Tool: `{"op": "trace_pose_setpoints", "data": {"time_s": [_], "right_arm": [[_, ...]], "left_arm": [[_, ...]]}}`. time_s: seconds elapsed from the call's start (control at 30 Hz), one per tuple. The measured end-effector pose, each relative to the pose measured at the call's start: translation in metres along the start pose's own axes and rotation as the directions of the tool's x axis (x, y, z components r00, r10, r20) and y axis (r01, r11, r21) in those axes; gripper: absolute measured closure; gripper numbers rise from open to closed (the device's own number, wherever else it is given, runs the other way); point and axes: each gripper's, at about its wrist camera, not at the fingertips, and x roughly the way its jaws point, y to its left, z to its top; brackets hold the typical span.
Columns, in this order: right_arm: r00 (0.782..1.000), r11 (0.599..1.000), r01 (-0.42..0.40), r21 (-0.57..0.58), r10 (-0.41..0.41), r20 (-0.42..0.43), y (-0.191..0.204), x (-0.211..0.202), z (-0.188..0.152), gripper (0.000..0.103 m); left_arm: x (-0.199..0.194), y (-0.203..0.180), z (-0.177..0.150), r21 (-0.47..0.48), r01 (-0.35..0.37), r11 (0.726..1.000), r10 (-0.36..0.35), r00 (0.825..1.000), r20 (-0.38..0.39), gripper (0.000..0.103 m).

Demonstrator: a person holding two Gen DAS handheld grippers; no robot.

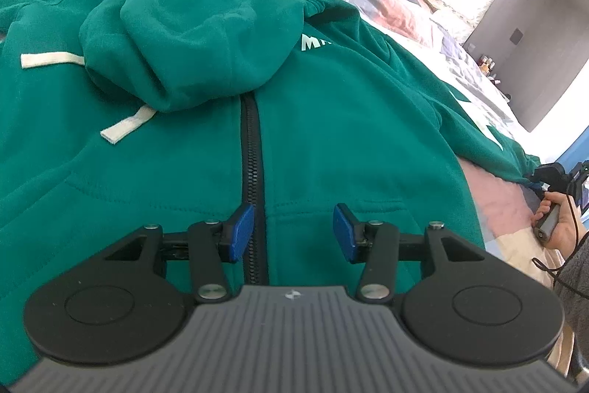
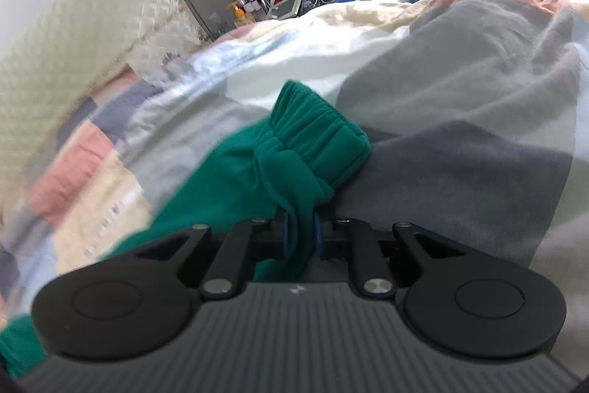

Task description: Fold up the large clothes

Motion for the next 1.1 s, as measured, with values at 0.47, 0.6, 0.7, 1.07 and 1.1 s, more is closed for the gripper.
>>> {"op": "trace_pose_setpoints", "data": {"time_s": [0.47,0.6,0.7,1.07,1.1], "right_arm": [[0.995,0.986,-0.019,-0.165,0.003,-0.100,0.052,-0.095,-0.007,0.035],[0.994,0.956,-0.066,-0.284,0.039,-0.100,0.082,-0.153,-0.025,0.035],[0.992,0.937,-0.107,-0.333,0.078,-0.100,0.100,-0.196,-0.035,0.035],[0.944,0.863,-0.328,-0.383,0.290,-0.154,0.149,-0.365,-0.099,0.035],[0.936,0.854,-0.352,-0.382,0.315,-0.159,0.150,-0.378,-0.108,0.035]], "left_arm": [[-0.038,-0.009,-0.001,0.036,0.034,0.999,-0.036,0.998,0.042,0.049],[-0.068,-0.019,-0.006,0.083,0.055,0.995,-0.063,0.993,0.097,0.049],[-0.088,-0.022,-0.012,0.093,0.079,0.993,-0.090,0.989,0.119,0.049],[-0.128,-0.043,-0.033,0.150,0.130,0.980,-0.153,0.976,0.153,0.049],[-0.132,-0.046,-0.035,0.157,0.137,0.978,-0.162,0.974,0.159,0.049]]}}
